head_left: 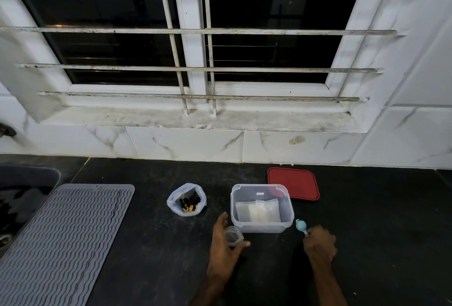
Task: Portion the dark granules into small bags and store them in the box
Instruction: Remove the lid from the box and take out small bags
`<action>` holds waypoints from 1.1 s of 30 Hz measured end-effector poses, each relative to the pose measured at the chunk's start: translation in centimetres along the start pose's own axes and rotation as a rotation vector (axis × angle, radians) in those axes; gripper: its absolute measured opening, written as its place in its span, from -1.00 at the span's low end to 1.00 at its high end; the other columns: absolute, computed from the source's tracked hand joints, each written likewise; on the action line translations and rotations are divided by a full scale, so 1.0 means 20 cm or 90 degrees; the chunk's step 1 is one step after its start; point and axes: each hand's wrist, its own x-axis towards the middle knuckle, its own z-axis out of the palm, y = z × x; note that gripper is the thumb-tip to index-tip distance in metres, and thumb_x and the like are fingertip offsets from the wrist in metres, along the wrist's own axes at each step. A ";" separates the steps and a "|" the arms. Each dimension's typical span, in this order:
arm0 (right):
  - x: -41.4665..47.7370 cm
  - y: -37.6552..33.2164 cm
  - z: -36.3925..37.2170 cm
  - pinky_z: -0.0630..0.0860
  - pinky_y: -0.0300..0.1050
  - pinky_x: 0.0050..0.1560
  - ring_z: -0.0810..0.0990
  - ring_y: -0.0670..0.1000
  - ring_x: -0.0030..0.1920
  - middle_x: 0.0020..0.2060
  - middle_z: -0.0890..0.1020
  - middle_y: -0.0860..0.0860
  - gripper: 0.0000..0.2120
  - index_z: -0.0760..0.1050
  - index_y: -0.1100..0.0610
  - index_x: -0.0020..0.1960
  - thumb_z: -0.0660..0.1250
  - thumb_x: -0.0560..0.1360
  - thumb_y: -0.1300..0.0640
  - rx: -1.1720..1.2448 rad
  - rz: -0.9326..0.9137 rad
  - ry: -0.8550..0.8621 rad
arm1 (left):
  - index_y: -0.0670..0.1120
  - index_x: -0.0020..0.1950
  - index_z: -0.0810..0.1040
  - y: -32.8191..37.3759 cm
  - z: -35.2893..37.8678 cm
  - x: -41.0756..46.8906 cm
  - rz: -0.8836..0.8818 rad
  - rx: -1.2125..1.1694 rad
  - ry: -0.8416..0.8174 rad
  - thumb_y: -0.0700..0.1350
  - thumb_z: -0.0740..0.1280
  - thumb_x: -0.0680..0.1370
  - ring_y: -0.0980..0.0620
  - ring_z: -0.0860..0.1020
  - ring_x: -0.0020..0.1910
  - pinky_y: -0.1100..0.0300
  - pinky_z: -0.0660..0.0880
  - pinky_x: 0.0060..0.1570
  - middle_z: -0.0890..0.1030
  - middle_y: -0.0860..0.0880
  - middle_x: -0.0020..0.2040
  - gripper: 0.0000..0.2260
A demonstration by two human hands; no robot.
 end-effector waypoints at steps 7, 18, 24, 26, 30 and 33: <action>-0.03 -0.06 0.02 0.38 0.16 0.26 0.34 0.19 0.36 0.30 0.43 0.16 -0.62 0.35 0.19 0.31 0.31 0.52 0.19 -0.010 0.036 0.023 | 0.10 0.54 0.11 -0.01 -0.04 0.01 -0.004 -0.009 -0.043 -0.03 0.60 0.32 0.28 0.31 0.34 0.55 0.30 0.15 0.23 0.22 0.42 -0.07; -0.03 -0.03 0.00 0.34 0.20 0.30 0.34 0.20 0.37 0.30 0.45 0.17 -0.63 0.40 0.18 0.29 0.33 0.53 0.12 -0.016 0.028 -0.015 | 0.31 0.52 -0.01 0.11 -0.04 0.14 -0.009 0.073 -0.109 -0.06 0.50 0.30 0.01 0.53 0.27 -0.01 0.60 0.13 0.34 0.09 0.47 -0.04; -0.05 -0.04 -0.02 0.35 0.20 0.31 0.34 0.19 0.37 0.32 0.41 0.16 -0.59 0.38 0.16 0.33 0.35 0.52 0.12 -0.027 0.017 -0.020 | 0.17 0.57 -0.15 0.10 -0.07 0.18 0.033 0.139 -0.155 -0.27 0.60 0.20 0.01 0.36 0.39 0.04 0.57 0.18 0.05 0.13 0.54 0.22; -0.06 -0.05 -0.02 0.36 0.20 0.31 0.31 0.18 0.39 0.35 0.37 0.16 -0.53 0.35 0.17 0.38 0.36 0.51 0.13 -0.039 0.033 -0.023 | 0.02 0.60 -0.15 0.10 -0.08 0.17 0.038 0.145 -0.154 -0.26 0.64 0.19 0.10 0.21 0.45 0.22 0.35 0.37 0.04 0.09 0.53 0.23; -0.07 -0.07 0.00 0.39 0.23 0.25 0.30 0.18 0.36 0.34 0.36 0.18 -0.51 0.33 0.20 0.36 0.38 0.50 0.12 -0.061 0.051 -0.004 | 0.12 0.57 -0.14 0.08 -0.09 0.12 0.040 0.127 -0.128 -0.19 0.65 0.17 0.03 0.27 0.47 0.16 0.33 0.42 0.08 0.01 0.55 0.24; -0.06 -0.06 0.02 0.38 0.24 0.23 0.35 0.22 0.31 0.27 0.43 0.21 -0.63 0.35 0.23 0.28 0.31 0.52 0.17 -0.035 0.045 0.019 | 0.18 0.53 -0.18 0.05 -0.09 0.09 0.038 0.117 -0.101 -0.17 0.66 0.16 0.02 0.31 0.44 0.04 0.38 0.41 0.11 -0.01 0.55 0.24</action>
